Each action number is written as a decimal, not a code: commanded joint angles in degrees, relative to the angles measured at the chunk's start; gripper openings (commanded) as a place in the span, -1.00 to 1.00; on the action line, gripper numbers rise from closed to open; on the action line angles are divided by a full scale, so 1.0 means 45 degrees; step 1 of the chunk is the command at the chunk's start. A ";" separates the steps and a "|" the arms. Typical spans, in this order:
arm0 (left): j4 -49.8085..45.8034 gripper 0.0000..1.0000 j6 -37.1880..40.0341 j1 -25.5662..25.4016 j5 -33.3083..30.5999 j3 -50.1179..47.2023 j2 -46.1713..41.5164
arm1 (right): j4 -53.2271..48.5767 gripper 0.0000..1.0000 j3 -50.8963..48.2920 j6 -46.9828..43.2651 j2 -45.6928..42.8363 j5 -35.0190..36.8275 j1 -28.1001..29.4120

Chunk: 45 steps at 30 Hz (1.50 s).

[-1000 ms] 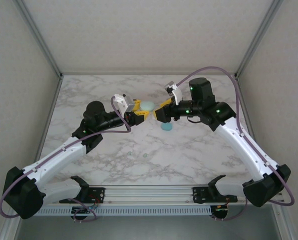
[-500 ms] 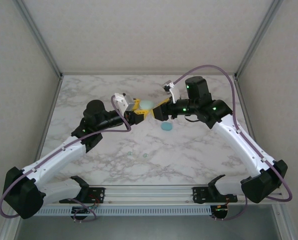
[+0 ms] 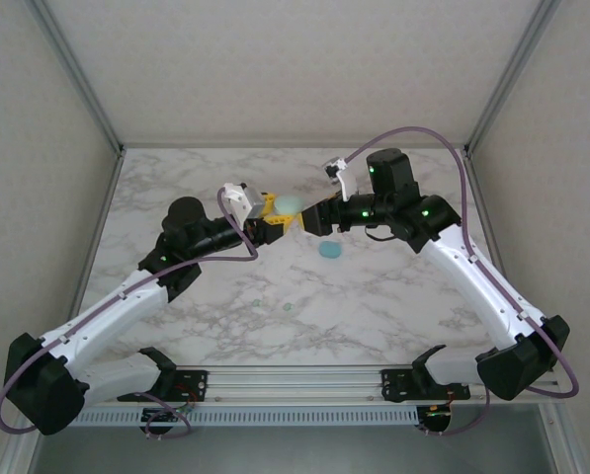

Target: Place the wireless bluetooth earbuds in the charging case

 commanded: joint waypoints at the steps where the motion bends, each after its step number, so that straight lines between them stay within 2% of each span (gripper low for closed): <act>1: -0.0670 -0.54 0.0342 -0.0231 0.0984 0.0155 -0.0443 | 0.1165 0.41 0.0467 0.0678 0.0060 0.0984 -0.0204; 7: -0.0830 -0.54 0.0459 -0.0226 0.0856 0.0080 -0.0483 | 0.1335 0.43 0.0642 0.0941 0.0038 -0.0235 -0.0283; 12: -0.0842 -0.54 0.0479 -0.0226 0.0922 0.0162 -0.0426 | 0.1101 0.44 0.0612 0.1104 0.0044 0.0651 -0.0368; 19: -0.1008 -0.54 0.0582 -0.0226 0.0905 0.0201 -0.0347 | 0.1667 0.46 0.0480 0.1785 0.0224 -0.0115 -0.0660; 23: -0.0890 -0.54 0.0537 -0.0225 0.0830 0.0177 -0.0405 | 0.1543 0.47 0.0563 0.1873 0.0337 0.0152 -0.0720; 28: -0.0444 -0.54 0.0187 -0.0235 0.0440 -0.0025 -0.0402 | 0.1757 0.48 0.0592 0.2273 0.0243 -0.0374 -0.0710; 31: -0.0316 -0.53 -0.0008 -0.0225 -0.0311 -0.0256 -0.0474 | 0.1867 0.50 0.0613 0.2520 -0.0218 -0.0792 -0.0720; 33: -0.0167 -0.54 -0.0135 -0.0207 -0.0731 -0.0469 -0.0579 | 0.1440 0.51 0.0621 0.2432 -0.0645 -0.0231 -0.0720; 38: 0.0443 -0.54 -0.0709 -0.0012 -0.1400 -0.1008 -0.0872 | -0.0119 0.48 -0.0021 0.1975 -0.1516 0.2519 -0.0740; 42: 0.0143 -0.54 -0.0618 0.0068 -0.1695 -0.1087 -0.1353 | -0.0694 0.37 -0.0860 0.2391 -0.1559 0.3260 -0.0739; 45: -0.0083 -0.54 -0.0489 0.0107 -0.1877 -0.1189 -0.1770 | -0.1351 0.24 -0.1139 0.2621 -0.1167 0.2934 -0.0737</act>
